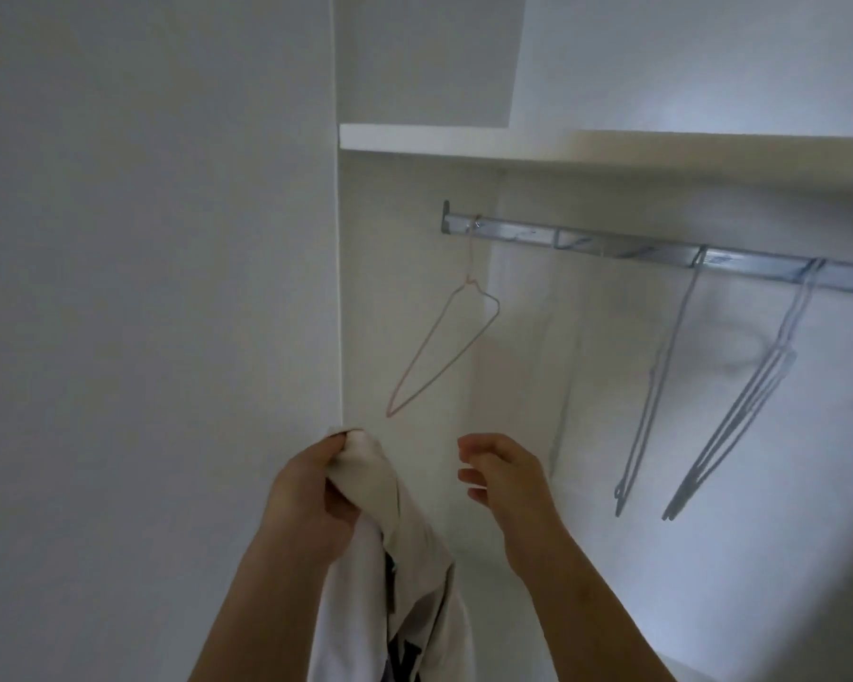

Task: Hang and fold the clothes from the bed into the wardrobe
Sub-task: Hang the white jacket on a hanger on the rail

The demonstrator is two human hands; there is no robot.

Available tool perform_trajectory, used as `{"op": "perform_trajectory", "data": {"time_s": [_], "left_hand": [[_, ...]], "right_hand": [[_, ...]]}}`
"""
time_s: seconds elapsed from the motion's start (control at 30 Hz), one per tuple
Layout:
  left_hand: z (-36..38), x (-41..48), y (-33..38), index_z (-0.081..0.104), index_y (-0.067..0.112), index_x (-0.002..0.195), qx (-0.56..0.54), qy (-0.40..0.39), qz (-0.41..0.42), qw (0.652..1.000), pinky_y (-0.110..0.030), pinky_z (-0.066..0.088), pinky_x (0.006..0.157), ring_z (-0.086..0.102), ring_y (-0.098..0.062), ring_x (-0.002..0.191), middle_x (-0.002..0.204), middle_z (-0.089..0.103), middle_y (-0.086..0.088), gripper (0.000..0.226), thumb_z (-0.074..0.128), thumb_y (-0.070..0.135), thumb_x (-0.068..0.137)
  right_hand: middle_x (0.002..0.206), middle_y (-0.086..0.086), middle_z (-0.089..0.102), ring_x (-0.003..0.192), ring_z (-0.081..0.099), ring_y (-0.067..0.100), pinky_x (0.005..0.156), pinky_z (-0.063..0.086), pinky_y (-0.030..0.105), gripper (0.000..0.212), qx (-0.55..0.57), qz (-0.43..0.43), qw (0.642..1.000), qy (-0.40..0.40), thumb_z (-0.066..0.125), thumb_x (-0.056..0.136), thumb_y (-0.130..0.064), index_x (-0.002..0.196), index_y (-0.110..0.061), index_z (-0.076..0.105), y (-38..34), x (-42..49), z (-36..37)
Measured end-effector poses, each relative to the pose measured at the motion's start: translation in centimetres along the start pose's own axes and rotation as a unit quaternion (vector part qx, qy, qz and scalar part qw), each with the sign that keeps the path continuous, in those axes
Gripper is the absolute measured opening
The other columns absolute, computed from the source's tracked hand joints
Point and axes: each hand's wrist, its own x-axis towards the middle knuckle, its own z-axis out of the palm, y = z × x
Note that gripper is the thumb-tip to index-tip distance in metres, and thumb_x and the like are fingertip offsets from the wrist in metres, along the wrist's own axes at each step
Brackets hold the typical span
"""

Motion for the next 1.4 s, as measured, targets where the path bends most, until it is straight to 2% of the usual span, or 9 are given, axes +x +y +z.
{"op": "perform_trajectory", "data": {"time_s": [0.17, 0.3, 0.5, 0.6, 0.7, 0.8, 0.87, 1.0, 1.4], "left_hand": [[0.2, 1.1, 1.0, 0.059, 0.005, 0.080, -0.024, 0.032, 0.025, 0.999, -0.027, 0.053, 0.056, 0.064, -0.019, 0.059, 0.068, 0.066, -0.009, 0.030, 0.036, 0.013, 0.099], [0.2, 0.6, 1.7, 0.059, 0.003, 0.077, -0.033, 0.060, 0.027, 0.997, -0.019, 0.049, 0.038, 0.063, -0.014, 0.041, 0.050, 0.065, -0.006, 0.029, 0.042, 0.013, 0.097], [0.6, 1.0, 1.4, 0.061, 0.003, 0.077, -0.044, 0.084, 0.032, 0.995, -0.020, 0.050, 0.040, 0.063, -0.015, 0.042, 0.052, 0.066, -0.007, 0.026, 0.045, 0.013, 0.096], [0.6, 1.1, 1.7, 0.062, 0.003, 0.079, -0.049, 0.101, 0.024, 0.993, -0.022, 0.050, 0.039, 0.063, -0.016, 0.042, 0.053, 0.066, -0.007, 0.021, 0.049, 0.012, 0.093], [0.7, 1.3, 2.0, 0.061, 0.004, 0.077, -0.039, 0.108, 0.024, 0.993, -0.022, 0.050, 0.038, 0.062, -0.016, 0.041, 0.052, 0.065, -0.008, 0.022, 0.049, 0.011, 0.093], [0.9, 1.6, 2.0, 0.061, 0.004, 0.075, -0.040, 0.112, 0.024, 0.993, -0.023, 0.050, 0.037, 0.062, -0.016, 0.040, 0.051, 0.065, -0.008, 0.023, 0.049, 0.010, 0.094], [1.0, 1.7, 1.9, 0.061, 0.003, 0.074, -0.036, 0.113, 0.024, 0.993, -0.023, 0.050, 0.037, 0.062, -0.016, 0.040, 0.051, 0.065, -0.008, 0.023, 0.049, 0.009, 0.093], [1.0, 2.1, 1.7, 0.061, 0.003, 0.075, -0.028, 0.110, 0.025, 0.993, -0.024, 0.051, 0.038, 0.063, -0.016, 0.041, 0.052, 0.066, -0.009, 0.023, 0.049, 0.009, 0.093], [-0.5, 2.1, 1.4, 0.063, 0.005, 0.080, 0.038, 0.080, 0.003, 0.996, -0.028, 0.054, 0.061, 0.066, -0.018, 0.056, 0.059, 0.068, -0.007, 0.024, 0.047, 0.016, 0.094]], "right_hand": [[0.080, 0.000, 0.060, 0.069, 0.056, 0.014, 0.063, 0.044, 0.023, 0.020, 0.020, 0.011, 0.999, -0.042, 0.050, 0.092, -0.010, 0.079, -0.018, 0.062, -0.4, 4.9, 1.6], [0.077, 0.003, 0.053, 0.064, 0.050, 0.015, 0.060, 0.042, 0.026, 0.020, 0.019, 0.011, 0.999, -0.048, 0.047, 0.095, -0.020, 0.078, -0.015, 0.054, -1.3, 8.6, 4.0], [0.110, 0.010, 0.043, 0.091, 0.043, 0.019, 0.081, 0.035, 0.030, 0.046, -0.009, 0.044, 0.997, -0.059, 0.047, 0.095, -0.030, 0.134, -0.005, 0.038, -2.2, 14.3, 6.7], [0.116, 0.011, 0.040, 0.080, 0.040, 0.015, 0.083, 0.030, 0.031, 0.060, -0.041, 0.063, 0.994, -0.079, 0.046, 0.095, -0.038, 0.143, -0.008, 0.025, -2.0, 15.7, 7.0], [0.109, 0.010, 0.054, 0.075, 0.048, 0.016, 0.070, 0.037, 0.028, 0.049, 0.005, 0.116, 0.988, -0.106, 0.050, 0.094, -0.033, 0.133, -0.009, 0.037, -2.1, 16.2, 7.2], [0.074, 0.002, 0.055, 0.061, 0.050, 0.013, 0.059, 0.040, 0.026, 0.010, 0.172, 0.174, 0.961, -0.128, 0.044, 0.097, -0.018, 0.091, -0.014, 0.051, -2.5, 16.3, 7.2], [0.056, -0.002, 0.040, 0.044, 0.039, 0.010, 0.047, 0.037, 0.021, 0.025, 0.253, 0.167, 0.946, -0.112, 0.037, 0.098, -0.014, 0.074, -0.020, 0.042, -2.8, 16.6, 7.0], [0.044, -0.006, 0.024, 0.025, 0.019, 0.004, 0.033, 0.016, 0.006, 0.026, 0.264, 0.106, 0.956, -0.075, 0.029, 0.098, -0.014, 0.077, -0.021, 0.042, -4.1, 16.5, 6.3], [0.034, -0.008, 0.030, 0.025, 0.024, 0.008, 0.033, 0.019, 0.011, 0.035, 0.143, 0.005, 0.987, -0.065, 0.053, 0.094, -0.027, 0.064, -0.016, 0.038, -0.9, 10.2, 3.5]]}}
